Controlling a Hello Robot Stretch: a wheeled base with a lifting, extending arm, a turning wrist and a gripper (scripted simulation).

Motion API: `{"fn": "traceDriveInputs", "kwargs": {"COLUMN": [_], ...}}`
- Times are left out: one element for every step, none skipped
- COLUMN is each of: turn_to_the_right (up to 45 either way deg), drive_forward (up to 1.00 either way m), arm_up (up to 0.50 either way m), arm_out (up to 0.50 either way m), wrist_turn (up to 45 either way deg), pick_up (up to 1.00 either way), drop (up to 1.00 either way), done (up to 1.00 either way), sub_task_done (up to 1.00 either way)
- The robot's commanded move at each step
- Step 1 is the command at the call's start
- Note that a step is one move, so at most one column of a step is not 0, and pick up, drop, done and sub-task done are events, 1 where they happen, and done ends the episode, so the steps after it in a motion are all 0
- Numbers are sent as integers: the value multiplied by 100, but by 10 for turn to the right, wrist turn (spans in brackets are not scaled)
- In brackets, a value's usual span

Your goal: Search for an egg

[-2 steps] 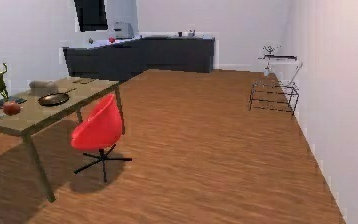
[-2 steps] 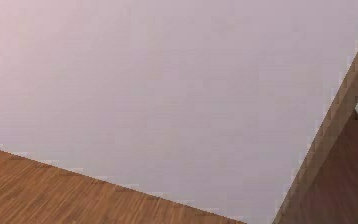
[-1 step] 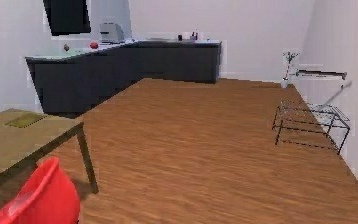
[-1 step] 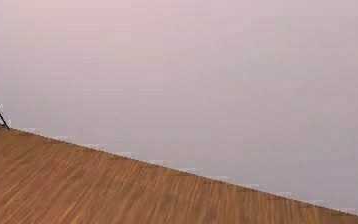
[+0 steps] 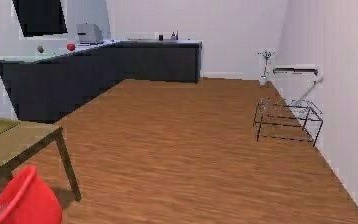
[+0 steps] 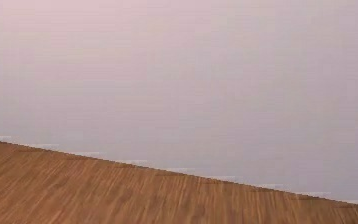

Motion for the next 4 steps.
{"fn": "traceDriveInputs", "kwargs": {"turn_to_the_right": [0,-240,0,-60], "drive_forward": [85,0,100,0], "arm_up": [0,0,0,0], "arm_out": [0,0,0,0], "wrist_turn": [0,0,0,0], "pick_up": [0,0,0,0], "drop": [0,0,0,0], "done": [0,0,0,0], "sub_task_done": [0,0,0,0]}}
